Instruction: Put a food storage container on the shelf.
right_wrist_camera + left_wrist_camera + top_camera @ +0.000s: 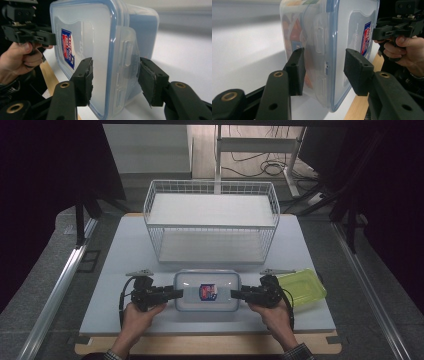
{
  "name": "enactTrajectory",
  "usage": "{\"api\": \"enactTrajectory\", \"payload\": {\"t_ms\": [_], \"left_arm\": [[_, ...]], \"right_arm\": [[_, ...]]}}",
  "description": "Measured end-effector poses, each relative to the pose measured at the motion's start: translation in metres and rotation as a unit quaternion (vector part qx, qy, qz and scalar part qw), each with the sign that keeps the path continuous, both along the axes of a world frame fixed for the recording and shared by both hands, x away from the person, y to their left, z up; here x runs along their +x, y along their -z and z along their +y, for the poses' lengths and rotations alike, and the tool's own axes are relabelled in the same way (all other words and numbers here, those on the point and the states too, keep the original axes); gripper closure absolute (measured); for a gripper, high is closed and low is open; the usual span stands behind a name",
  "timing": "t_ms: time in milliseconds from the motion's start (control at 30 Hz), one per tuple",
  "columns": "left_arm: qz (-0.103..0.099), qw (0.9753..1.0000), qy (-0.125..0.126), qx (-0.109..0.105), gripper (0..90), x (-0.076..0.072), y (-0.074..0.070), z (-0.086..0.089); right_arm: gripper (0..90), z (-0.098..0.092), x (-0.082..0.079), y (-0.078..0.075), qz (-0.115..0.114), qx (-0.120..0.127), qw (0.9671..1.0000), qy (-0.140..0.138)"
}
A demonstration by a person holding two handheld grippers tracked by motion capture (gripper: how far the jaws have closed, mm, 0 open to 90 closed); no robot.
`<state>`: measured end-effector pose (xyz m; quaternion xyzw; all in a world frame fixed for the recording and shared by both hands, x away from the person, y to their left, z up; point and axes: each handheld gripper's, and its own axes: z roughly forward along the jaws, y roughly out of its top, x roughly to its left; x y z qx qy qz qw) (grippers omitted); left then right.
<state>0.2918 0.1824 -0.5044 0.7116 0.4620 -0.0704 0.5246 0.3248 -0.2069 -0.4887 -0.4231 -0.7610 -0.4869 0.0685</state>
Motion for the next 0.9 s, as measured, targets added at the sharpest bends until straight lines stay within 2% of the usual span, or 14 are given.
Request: {"api": "enactTrajectory", "payload": {"t_ms": [67,133,300,467,600,900], "left_arm": [[-0.004,0.9999,0.000,-0.012,52.7,0.003,-0.005,0.003],[-0.012,0.9999,-0.002,-0.010,52.7,0.006,-0.012,0.003],[-0.016,0.9998,-0.002,-0.007,52.5,0.017,-0.028,0.003],[-0.030,0.9995,0.000,-0.004,52.5,0.030,-0.053,0.002],[-0.042,0.9991,-0.002,-0.001,52.4,0.038,-0.069,0.002],[-0.061,0.9981,-0.008,-0.003,52.4,0.049,-0.102,0.007]], "right_arm": [[51.6,-0.003,0.002,-0.006,-0.007,0.024,0.9997,0.002],[52.1,-0.004,0.004,-0.013,-0.015,0.036,0.9992,0.002],[52.0,-0.004,0.011,-0.024,-0.017,0.035,0.9992,0.006],[51.6,-0.004,0.020,-0.046,-0.030,0.037,0.9988,0.010],[49.9,0.000,0.027,-0.066,-0.047,0.017,0.9986,0.016],[50.0,0.005,0.041,-0.099,-0.065,0.023,0.9975,0.015]]}}
